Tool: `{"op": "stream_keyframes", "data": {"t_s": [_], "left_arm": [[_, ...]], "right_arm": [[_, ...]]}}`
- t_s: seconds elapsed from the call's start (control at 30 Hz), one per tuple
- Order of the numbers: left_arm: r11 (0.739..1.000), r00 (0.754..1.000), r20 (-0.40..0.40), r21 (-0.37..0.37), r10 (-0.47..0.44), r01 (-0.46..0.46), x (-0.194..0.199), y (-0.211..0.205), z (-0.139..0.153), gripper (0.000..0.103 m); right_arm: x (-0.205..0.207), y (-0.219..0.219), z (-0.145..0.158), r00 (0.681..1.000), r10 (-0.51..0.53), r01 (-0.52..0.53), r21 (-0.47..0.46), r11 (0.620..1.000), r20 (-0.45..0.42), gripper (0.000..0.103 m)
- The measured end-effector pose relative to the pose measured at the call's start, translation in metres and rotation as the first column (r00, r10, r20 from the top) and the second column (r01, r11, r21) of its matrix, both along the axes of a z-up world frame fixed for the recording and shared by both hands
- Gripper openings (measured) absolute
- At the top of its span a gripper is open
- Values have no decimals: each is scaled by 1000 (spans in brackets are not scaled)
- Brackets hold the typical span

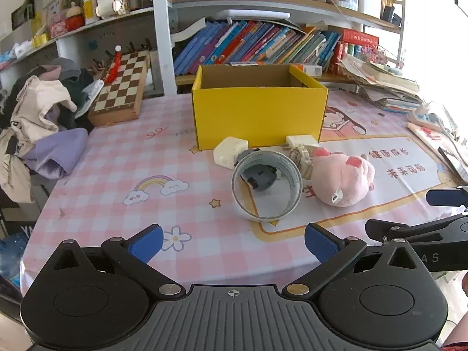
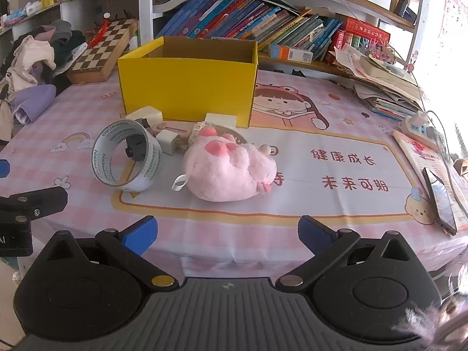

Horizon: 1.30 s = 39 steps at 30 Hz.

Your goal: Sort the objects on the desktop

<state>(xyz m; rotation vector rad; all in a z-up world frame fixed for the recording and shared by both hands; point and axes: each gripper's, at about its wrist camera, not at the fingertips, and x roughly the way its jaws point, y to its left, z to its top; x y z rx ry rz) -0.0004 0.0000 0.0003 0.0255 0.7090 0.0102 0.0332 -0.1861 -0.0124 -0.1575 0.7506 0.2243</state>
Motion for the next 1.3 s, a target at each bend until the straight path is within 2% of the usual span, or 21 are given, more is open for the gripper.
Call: {"op": "stream_keyframes", "data": {"t_s": [0.13, 0.23, 1.3], "left_arm": [[1000, 1000, 3, 6, 5, -5, -2, 0, 2, 103], [1000, 1000, -17, -17, 2, -2, 1, 1, -1, 103], [1000, 999, -37, -2, -11, 11, 5, -6, -3, 103]], "right_arm": [[0, 3, 3, 1000, 2, -2, 2, 1000, 2, 103], [1, 2, 0, 1000, 7, -7, 2, 1000, 4, 103], [6, 1, -2, 1000, 5, -5, -2, 1000, -15, 103]]}}
